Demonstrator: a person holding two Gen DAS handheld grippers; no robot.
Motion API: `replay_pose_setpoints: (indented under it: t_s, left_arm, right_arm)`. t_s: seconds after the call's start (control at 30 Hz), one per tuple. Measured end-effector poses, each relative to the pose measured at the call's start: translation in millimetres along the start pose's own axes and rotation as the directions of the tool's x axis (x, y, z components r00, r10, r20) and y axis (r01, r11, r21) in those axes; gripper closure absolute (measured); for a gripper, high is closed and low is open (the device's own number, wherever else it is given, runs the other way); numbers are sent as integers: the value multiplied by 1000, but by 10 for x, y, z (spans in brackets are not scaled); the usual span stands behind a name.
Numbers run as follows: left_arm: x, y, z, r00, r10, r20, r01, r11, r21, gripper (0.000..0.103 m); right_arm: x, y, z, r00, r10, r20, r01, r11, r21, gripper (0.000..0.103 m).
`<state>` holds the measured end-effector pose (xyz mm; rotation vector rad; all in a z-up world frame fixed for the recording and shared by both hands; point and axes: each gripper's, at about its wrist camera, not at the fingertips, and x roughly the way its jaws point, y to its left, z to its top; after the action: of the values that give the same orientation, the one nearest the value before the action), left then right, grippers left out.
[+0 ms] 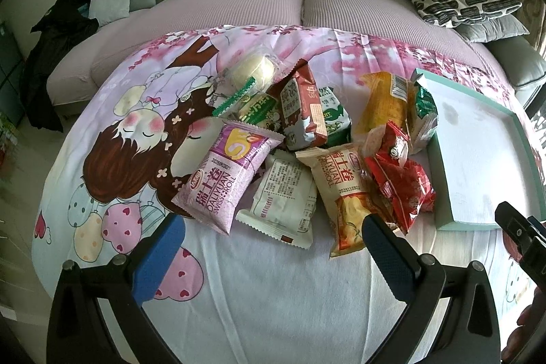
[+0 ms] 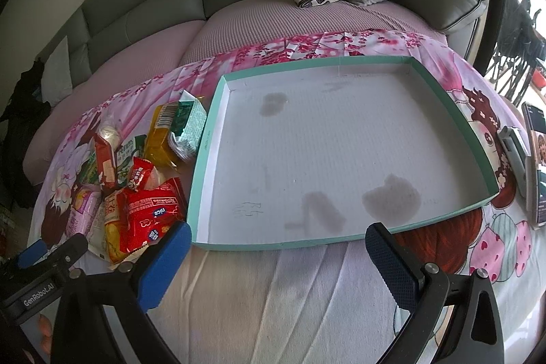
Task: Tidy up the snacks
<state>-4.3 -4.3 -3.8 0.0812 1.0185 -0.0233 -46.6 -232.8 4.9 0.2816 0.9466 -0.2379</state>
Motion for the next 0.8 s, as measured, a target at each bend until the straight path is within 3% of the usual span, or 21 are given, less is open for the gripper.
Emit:
replay_pose_setpoints:
  t_s: [0.8]
  left_arm:
    - [18,-35,-18,1000,1,-4,-1,1000,3,0]
  right_arm:
    - [3,3,-4,1000,2,-1,-2,1000,1,0]
